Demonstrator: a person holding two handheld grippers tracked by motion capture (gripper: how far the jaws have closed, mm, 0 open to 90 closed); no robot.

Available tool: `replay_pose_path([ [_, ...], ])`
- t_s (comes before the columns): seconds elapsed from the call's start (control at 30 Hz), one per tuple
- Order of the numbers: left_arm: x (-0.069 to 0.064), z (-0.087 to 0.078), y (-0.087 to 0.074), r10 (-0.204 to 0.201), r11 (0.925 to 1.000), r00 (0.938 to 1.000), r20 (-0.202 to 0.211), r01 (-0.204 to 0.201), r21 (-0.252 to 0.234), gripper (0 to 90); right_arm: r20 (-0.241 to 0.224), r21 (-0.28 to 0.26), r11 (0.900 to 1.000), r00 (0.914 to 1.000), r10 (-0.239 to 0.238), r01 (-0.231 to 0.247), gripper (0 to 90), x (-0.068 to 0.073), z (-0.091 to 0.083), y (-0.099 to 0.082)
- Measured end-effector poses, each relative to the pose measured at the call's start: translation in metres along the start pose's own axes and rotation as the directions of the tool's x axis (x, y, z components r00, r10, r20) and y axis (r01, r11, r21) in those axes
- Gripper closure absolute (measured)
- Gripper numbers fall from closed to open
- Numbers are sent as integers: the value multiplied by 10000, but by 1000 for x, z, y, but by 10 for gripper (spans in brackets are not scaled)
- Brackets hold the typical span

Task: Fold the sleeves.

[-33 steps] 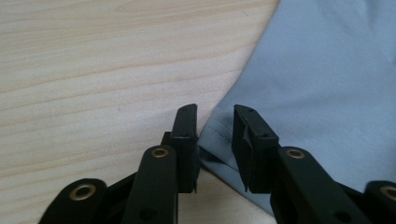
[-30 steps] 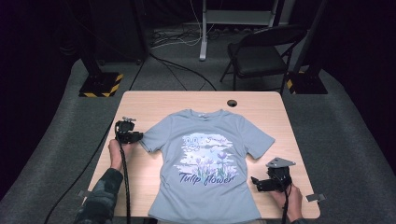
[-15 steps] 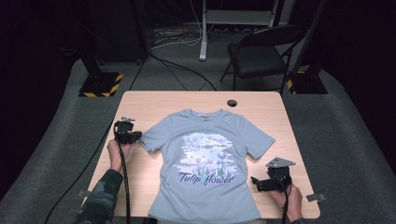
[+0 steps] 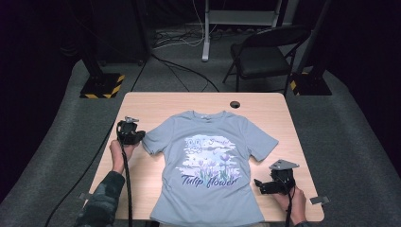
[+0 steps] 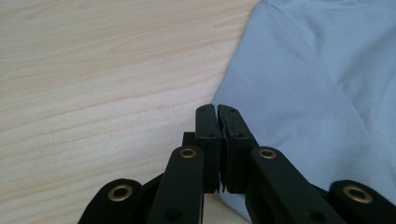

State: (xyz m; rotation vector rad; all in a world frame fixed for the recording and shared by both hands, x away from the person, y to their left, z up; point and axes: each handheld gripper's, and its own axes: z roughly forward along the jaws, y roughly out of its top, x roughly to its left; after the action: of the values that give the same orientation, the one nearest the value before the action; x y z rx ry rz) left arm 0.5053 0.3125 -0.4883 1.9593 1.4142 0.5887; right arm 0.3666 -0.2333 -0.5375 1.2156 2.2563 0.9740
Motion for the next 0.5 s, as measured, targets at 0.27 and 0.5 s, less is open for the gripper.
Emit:
replay_pose_path([
  [0.27, -9, -6, 7, 311, 9994, 9995, 38, -310, -126, 868, -2, -1, 10000, 10000, -3, 3, 2, 0, 0, 0],
  [0.5, -16, -11, 13, 515, 9984, 9986, 137, -512, -225, 868, 1, -3, 10000, 10000, 2, -2, 2, 0, 0, 0],
])
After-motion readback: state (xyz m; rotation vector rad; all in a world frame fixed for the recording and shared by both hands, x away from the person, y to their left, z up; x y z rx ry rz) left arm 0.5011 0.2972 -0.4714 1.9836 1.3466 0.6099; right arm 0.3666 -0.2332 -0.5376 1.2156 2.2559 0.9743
